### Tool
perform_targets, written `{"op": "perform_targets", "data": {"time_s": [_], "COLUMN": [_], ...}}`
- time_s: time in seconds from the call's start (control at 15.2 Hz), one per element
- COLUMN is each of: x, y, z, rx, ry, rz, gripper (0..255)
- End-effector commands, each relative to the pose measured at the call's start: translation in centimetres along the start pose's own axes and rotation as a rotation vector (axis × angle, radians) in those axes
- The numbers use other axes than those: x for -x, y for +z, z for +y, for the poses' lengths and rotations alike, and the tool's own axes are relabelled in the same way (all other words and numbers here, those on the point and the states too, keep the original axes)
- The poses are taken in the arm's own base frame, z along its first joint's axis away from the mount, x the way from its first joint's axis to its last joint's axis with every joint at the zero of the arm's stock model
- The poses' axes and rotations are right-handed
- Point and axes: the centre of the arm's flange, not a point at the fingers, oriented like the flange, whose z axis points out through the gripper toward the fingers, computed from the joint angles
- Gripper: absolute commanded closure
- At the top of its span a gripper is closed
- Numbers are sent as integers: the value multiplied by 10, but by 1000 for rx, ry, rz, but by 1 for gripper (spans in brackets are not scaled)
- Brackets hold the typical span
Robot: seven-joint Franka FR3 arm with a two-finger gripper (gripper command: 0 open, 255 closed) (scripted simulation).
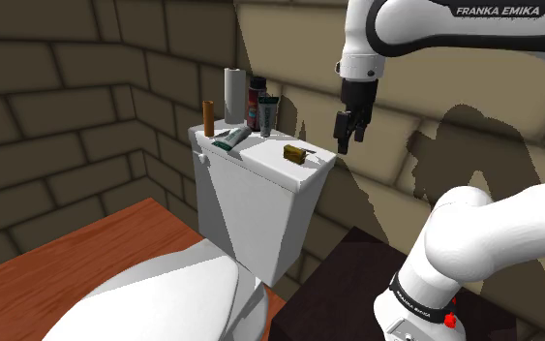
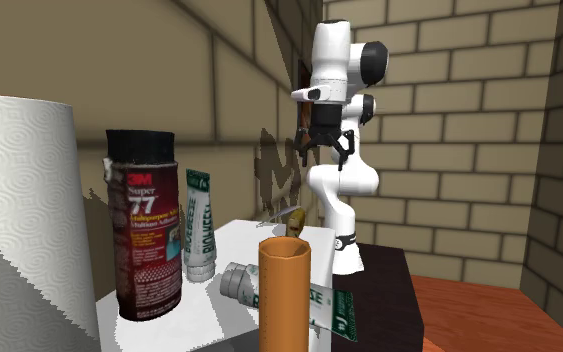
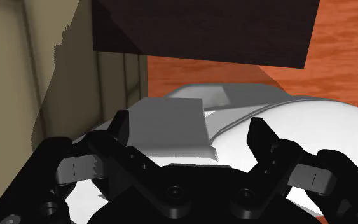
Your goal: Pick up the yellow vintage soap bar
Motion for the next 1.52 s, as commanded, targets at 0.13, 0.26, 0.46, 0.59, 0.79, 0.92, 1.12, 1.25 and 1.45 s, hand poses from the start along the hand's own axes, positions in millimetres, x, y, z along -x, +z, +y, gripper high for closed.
{"op": "perform_targets", "data": {"time_s": [0.13, 0.26, 0.46, 0.59, 0.79, 0.92, 1.12, 1.25, 1.45], "x": [-23, -47, -83, -106, -142, -165, -167, -168, -170], "y": [7, 15, 25, 32, 41, 47, 62, 73, 86], "z": [2, 4, 7, 9, 11, 12, 11, 10, 9], "rx": [3, 7, 12, 15, 21, 24, 24, 24, 24], "ry": [-10, -19, -33, -43, -57, -66, -66, -66, -66], "rz": [11, 22, 38, 49, 65, 75, 75, 75, 75], "gripper": [0, 0, 0, 0, 0, 0, 0, 0, 0]}}
